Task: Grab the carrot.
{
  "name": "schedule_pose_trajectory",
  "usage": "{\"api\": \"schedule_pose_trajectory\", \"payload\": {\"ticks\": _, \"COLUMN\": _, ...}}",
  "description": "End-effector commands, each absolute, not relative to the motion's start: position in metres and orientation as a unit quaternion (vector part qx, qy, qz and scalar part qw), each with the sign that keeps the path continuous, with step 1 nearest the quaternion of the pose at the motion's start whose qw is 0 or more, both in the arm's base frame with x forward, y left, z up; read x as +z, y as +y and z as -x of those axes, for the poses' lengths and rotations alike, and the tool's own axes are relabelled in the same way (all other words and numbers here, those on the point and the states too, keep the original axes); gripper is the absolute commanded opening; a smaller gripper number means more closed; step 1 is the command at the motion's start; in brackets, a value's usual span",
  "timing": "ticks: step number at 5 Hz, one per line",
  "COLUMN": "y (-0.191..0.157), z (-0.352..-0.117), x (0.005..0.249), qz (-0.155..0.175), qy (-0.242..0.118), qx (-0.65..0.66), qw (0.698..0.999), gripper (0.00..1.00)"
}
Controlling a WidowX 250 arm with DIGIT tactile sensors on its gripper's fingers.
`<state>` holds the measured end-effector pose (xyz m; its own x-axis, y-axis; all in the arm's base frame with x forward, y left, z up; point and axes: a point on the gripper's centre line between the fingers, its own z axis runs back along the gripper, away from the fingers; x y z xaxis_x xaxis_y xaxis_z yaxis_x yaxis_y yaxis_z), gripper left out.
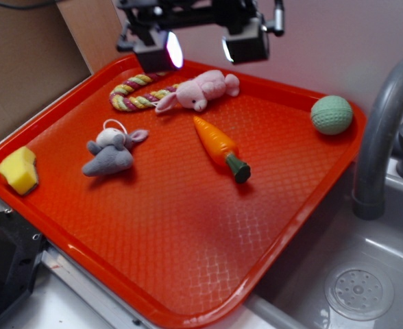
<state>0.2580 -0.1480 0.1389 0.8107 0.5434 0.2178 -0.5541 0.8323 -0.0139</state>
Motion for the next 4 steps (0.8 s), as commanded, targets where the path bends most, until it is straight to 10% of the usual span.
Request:
{"api": "schedule_pose_trajectory", "payload": {"ticks": 1, "y": -0.129, "z": -0.267, "x": 0.091, "qz": -0.056, "qy": -0.128, "qx": 0.316, "qw": 0.938, "gripper": 1.00}}
{"api": "schedule_pose_trajectory", "payload": {"ticks": 4, "y": -0.116, "z": -0.285, "x": 0.038, "qz": -0.024, "qy": -0.118, "qx": 0.296, "qw": 0.947, "gripper": 1.00}}
